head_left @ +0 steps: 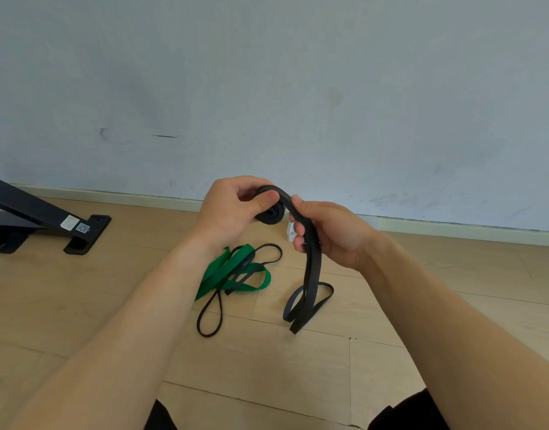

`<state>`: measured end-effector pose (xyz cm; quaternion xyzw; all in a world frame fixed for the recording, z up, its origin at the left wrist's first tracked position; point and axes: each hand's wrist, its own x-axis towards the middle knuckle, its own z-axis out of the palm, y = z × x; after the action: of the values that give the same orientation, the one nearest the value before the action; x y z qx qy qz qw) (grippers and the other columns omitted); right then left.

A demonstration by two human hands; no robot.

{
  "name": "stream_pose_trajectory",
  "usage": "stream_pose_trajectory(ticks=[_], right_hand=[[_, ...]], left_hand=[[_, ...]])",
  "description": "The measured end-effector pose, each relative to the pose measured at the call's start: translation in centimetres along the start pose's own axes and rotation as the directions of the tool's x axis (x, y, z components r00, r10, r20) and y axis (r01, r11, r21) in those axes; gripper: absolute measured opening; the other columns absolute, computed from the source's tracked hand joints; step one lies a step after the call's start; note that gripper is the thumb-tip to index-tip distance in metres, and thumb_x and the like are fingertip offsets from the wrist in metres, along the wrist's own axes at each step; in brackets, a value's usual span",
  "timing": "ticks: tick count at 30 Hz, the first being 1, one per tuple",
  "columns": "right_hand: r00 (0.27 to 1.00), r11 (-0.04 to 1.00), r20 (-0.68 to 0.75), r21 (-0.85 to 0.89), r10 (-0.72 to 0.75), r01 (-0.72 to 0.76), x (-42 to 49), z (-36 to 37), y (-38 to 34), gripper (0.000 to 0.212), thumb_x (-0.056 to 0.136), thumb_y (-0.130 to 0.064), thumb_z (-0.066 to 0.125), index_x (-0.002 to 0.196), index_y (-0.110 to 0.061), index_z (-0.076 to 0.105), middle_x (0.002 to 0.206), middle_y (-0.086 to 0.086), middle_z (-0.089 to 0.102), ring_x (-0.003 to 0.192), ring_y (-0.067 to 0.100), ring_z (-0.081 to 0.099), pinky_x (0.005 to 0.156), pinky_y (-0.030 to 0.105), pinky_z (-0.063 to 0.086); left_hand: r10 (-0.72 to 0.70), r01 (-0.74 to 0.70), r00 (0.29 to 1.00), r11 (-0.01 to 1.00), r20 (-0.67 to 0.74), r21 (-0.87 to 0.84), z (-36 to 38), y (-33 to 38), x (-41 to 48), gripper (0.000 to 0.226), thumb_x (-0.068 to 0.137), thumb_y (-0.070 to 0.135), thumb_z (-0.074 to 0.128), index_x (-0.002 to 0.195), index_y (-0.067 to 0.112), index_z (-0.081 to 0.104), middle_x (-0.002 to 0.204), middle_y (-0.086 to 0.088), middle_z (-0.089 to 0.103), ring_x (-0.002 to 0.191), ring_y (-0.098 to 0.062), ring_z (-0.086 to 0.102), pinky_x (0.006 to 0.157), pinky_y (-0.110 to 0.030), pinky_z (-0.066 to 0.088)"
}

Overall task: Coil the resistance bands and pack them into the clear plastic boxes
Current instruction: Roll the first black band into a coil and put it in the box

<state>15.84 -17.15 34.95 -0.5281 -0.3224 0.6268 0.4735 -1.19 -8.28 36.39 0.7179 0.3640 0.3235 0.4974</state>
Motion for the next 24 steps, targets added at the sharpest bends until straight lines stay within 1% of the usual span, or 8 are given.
stream_pose_trajectory(ticks=[4,7,11,15,17,20,22,24], right_hand=[[0.997,0.996,0.004,0.059,-0.072,0.072,0.3,0.5,0.8,0.035,0.101,-0.044,0.053,0.086,-0.013,0.061,0.07,0.002,0.057,0.064,0.018,0.052,0.067,0.03,0.047],[0.996,0.995,-0.043,0.056,-0.084,0.086,0.4,0.7,0.8,0.038,0.1,-0.047,0.055,0.088,-0.012,0.062,0.068,0.002,0.058,0.061,0.017,0.051,0.064,0.03,0.046],[0.998,0.999,-0.04,-0.011,0.04,-0.041,0.1,0.8,0.8,0.062,0.091,-0.068,0.051,0.085,-0.008,0.066,0.074,0.007,0.065,0.058,0.017,0.056,0.062,0.027,0.05],[0.997,0.993,0.075,0.115,0.028,-0.037,0.2,1.1,0.9,0.075,0.097,-0.066,0.039,0.111,0.001,0.069,0.094,0.016,0.072,0.061,0.015,0.063,0.057,0.024,0.047],[0.998,0.988,0.058,0.155,0.018,-0.027,0.3,1.4,1.0,0.068,0.099,-0.064,0.039,0.111,-0.004,0.069,0.089,0.012,0.073,0.053,0.013,0.056,0.059,0.026,0.043],[1.0,0.987,-0.007,0.157,0.025,-0.023,0.6,1.2,0.9,0.057,0.097,-0.063,0.046,0.107,-0.012,0.07,0.076,0.003,0.07,0.048,0.012,0.045,0.057,0.027,0.042],[0.999,0.994,-0.016,0.106,0.039,-0.037,0.6,0.8,0.6,0.054,0.097,-0.061,0.049,0.105,-0.012,0.07,0.072,0.003,0.068,0.047,0.013,0.044,0.056,0.027,0.041],[0.998,0.999,-0.021,-0.009,0.051,-0.051,0.3,0.7,0.4,0.051,0.096,-0.059,0.052,0.1,-0.012,0.07,0.071,0.005,0.066,0.046,0.012,0.045,0.054,0.026,0.04]], left_hand=[[-0.092,0.075,0.994,0.972,-0.064,-0.224,1.0,0.0,-0.1,0.008,0.094,0.012,0.069,0.098,0.017,0.074,0.089,-0.001,0.077,0.087,-0.013,0.074,0.079,-0.034,0.063],[-0.134,0.094,0.985,0.948,-0.112,-0.305,1.7,-0.1,-0.3,0.008,0.094,0.011,0.068,0.101,0.012,0.072,0.092,-0.005,0.075,0.087,-0.013,0.074,0.075,-0.03,0.062],[-0.157,0.091,0.971,0.939,-0.178,-0.331,2.4,0.0,-0.5,0.006,0.095,0.015,0.069,0.1,0.014,0.072,0.096,-0.006,0.075,0.088,-0.014,0.075,0.075,-0.031,0.062],[-0.202,0.109,0.957,0.916,-0.207,-0.387,3.2,-0.1,-0.6,0.013,0.097,0.021,0.067,0.102,0.011,0.074,0.099,-0.007,0.077,0.096,-0.021,0.074,0.085,-0.037,0.061],[-0.235,0.139,0.952,0.904,-0.198,-0.404,3.5,-0.4,-0.7,0.02,0.097,0.026,0.067,0.106,0.009,0.074,0.103,-0.008,0.077,0.104,-0.025,0.072,0.096,-0.04,0.057],[-0.172,0.126,0.981,0.923,-0.096,-0.363,2.7,-0.5,-0.5,0.025,0.098,0.024,0.064,0.111,0.005,0.072,0.107,-0.012,0.076,0.106,-0.025,0.071,0.1,-0.042,0.055],[-0.095,0.091,0.995,0.962,-0.002,-0.256,1.4,-0.1,-0.2,0.02,0.1,0.019,0.061,0.112,0.007,0.071,0.107,-0.011,0.076,0.106,-0.024,0.071,0.095,-0.039,0.058],[-0.047,0.056,0.994,0.994,0.103,-0.093,0.2,0.2,-0.2,0.017,0.098,0.021,0.064,0.111,0.016,0.073,0.105,-0.003,0.077,0.105,-0.017,0.071,0.093,-0.033,0.058]])
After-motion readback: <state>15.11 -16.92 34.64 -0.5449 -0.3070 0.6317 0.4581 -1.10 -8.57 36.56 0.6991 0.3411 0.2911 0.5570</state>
